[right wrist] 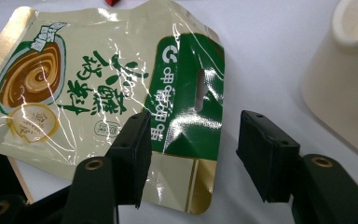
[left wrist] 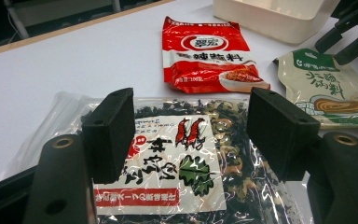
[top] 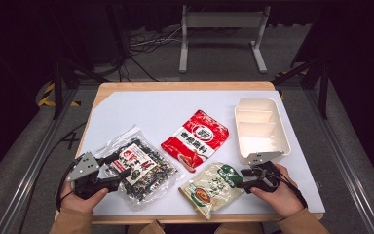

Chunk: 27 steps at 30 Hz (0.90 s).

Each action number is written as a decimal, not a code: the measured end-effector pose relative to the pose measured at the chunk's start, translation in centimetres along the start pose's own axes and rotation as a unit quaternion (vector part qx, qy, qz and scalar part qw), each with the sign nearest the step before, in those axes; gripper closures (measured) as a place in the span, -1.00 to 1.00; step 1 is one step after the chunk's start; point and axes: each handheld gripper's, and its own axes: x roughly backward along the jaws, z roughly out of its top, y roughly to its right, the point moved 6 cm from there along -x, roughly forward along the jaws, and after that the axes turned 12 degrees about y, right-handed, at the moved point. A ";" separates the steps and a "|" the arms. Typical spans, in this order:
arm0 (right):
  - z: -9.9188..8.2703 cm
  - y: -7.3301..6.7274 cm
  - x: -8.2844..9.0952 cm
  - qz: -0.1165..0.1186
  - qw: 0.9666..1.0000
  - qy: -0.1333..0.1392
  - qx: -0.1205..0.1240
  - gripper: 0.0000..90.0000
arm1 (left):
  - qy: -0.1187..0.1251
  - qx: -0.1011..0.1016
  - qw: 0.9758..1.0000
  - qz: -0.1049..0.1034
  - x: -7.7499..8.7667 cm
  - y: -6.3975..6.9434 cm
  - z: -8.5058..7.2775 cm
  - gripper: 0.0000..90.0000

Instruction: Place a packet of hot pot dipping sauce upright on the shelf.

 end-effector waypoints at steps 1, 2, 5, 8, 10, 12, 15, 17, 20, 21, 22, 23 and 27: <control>0.0 0.0 0.0 0.002 1.000 -0.001 -0.001 -0.01 | 0.000 0.000 1.000 0.000 0.0 0.0 0.0 -0.26; 0.0 -0.1 0.0 0.005 1.000 -0.001 -0.004 0.00 | 0.000 0.000 1.000 0.000 0.0 0.0 0.0 -0.26; 0.0 -0.1 -0.1 0.013 1.000 -0.001 -0.012 0.00 | 0.000 0.000 1.000 0.001 0.0 0.0 0.0 -0.26; -0.1 -0.2 -0.1 0.022 1.000 -0.003 -0.020 0.00 | 0.000 0.000 1.000 0.001 0.0 0.0 0.0 -0.27; -0.1 -0.3 -0.1 0.026 0.999 -0.002 -0.024 0.01 | 0.001 0.001 1.000 0.001 0.0 0.0 0.0 -0.27; -0.1 -0.3 -0.1 0.027 0.999 0.000 -0.025 0.02 | 0.000 0.003 1.000 0.002 0.0 0.0 0.0 -0.27; 0.0 -0.3 0.0 0.027 0.999 0.003 -0.026 0.03 | -0.001 0.001 1.000 0.002 0.0 0.0 0.0 -0.27; 0.1 -0.3 0.1 0.029 0.999 0.006 -0.026 0.04 | 0.000 0.001 1.000 0.002 0.0 0.0 0.0 -0.27; 0.2 -0.4 0.3 0.032 0.999 0.013 -0.024 0.08 | 0.000 -0.001 1.000 0.003 0.0 -0.1 0.0 -0.27; 0.3 -0.4 0.3 0.033 0.999 0.014 -0.024 0.09 | 0.000 -0.001 1.000 0.004 0.0 -0.1 0.0 -0.27; 0.3 -0.4 0.4 0.035 0.999 0.016 -0.023 0.10 | 0.000 -0.001 1.000 0.003 0.0 -0.1 0.0 -0.27; 0.4 -0.5 0.5 0.038 0.999 0.020 -0.024 0.13 | 0.000 -0.001 1.000 0.003 0.0 -0.1 0.0 -0.27; 0.6 -0.6 0.8 0.046 0.998 0.028 -0.024 0.19 | 0.000 -0.002 1.000 0.004 0.0 -0.1 0.0 -0.27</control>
